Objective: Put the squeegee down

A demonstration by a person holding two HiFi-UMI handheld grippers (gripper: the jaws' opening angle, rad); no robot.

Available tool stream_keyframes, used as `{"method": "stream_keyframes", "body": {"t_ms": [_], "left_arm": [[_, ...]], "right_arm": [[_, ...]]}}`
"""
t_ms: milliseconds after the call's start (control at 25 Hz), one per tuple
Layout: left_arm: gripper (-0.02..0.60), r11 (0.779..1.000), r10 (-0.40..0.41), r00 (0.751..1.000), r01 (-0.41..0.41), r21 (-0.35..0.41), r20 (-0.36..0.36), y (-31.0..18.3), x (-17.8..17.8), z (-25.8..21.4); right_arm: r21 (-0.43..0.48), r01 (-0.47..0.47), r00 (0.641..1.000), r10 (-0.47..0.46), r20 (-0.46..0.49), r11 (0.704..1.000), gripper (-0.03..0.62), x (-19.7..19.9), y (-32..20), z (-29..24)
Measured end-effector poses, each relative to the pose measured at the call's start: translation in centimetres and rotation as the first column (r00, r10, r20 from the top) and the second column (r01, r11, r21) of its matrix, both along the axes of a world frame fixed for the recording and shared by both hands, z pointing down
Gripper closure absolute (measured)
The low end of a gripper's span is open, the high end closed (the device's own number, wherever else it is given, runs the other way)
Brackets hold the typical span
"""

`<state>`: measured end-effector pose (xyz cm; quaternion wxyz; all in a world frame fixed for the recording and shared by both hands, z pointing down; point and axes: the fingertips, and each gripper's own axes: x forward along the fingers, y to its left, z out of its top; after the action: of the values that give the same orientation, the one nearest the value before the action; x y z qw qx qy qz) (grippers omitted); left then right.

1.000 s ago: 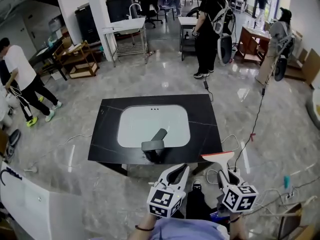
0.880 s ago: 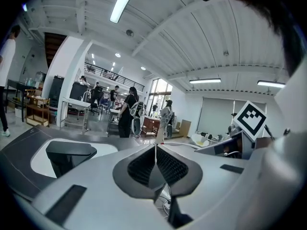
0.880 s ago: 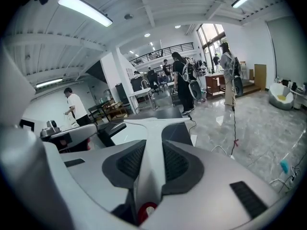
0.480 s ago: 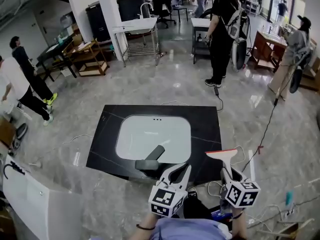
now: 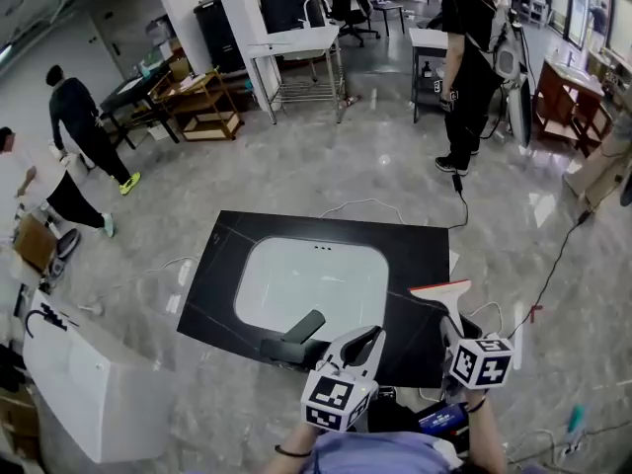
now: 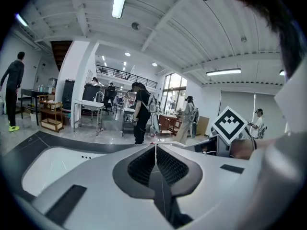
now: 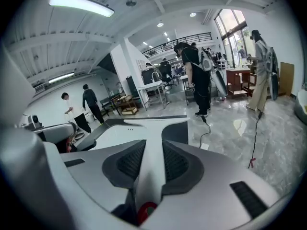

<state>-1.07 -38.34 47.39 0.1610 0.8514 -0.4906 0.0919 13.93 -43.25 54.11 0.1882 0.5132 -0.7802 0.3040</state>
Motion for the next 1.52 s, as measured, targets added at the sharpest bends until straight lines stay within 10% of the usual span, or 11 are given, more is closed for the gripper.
{"method": "stream_keyframes", "body": {"t_ms": [1160,1320,1520], "left_arm": [[0.560,0.980,-0.171,0.984,0.176,-0.098,0.053,-4.6,-1.9,3.7],[0.560,0.978,-0.174,0.983,0.180,-0.107,0.058,-4.3,-2.7,3.9],[0.560,0.979,-0.176,0.983,0.181,-0.099,0.056,-3.6,-3.2,3.8]], "right_arm": [[-0.114,0.300,0.898,-0.321,-0.302,0.947,0.491,-5.2,-9.5,14.7],[-0.137,0.297,0.898,-0.325,-0.295,0.945,0.370,-5.5,-9.5,15.1],[-0.098,0.265,0.927,-0.281,-0.249,0.959,0.368,-4.8,-9.3,13.1]]}}
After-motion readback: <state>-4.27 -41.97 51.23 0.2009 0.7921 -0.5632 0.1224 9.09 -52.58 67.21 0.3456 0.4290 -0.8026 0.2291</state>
